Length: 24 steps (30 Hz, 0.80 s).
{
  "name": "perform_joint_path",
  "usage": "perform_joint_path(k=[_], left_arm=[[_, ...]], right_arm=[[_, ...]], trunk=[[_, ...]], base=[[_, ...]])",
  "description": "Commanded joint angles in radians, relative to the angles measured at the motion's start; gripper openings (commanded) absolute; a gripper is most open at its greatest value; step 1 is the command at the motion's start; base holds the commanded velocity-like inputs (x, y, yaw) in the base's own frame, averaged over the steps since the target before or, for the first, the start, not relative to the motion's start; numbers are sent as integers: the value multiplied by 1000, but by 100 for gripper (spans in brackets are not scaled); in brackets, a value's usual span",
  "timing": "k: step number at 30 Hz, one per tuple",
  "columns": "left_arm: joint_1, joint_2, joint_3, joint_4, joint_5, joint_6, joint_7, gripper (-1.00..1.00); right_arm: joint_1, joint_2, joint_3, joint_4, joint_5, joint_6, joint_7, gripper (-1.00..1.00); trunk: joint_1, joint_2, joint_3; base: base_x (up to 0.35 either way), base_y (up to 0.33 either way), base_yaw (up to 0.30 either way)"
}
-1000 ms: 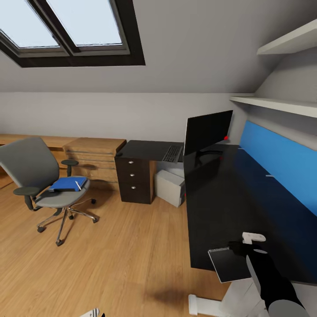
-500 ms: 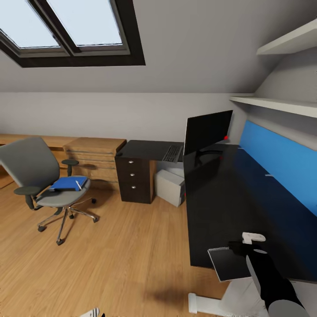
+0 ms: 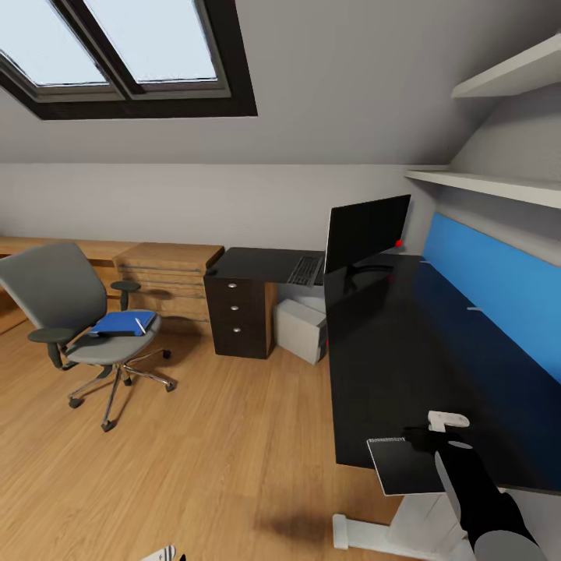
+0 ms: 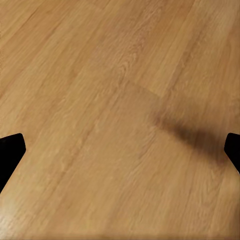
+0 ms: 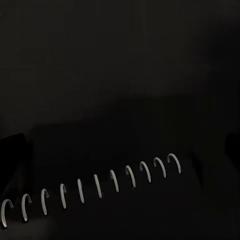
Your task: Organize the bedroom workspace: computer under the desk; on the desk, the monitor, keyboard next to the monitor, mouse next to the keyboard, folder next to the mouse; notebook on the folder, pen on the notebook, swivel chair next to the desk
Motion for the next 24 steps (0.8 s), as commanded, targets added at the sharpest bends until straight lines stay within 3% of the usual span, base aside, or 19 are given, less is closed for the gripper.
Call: perform_joint_path(k=[1,13,24], left_arm=[[-1,0,-6,1,11,-3,-5,100],[-1,0,-6,1,10,-3,-5,100],[-1,-1,-7,1,10,-3,-6,100]], right_arm=[[0,0,-1,33,12,10,5,100],[0,0,-3,29,10,-2,4,100],[0,-2,-14,-50,4,-95,4,100]], trunk=[[0,-1,-1],[0,-1,-1],[0,-1,-1]], base=[[-2,0,0],[0,0,0],[0,0,0]])
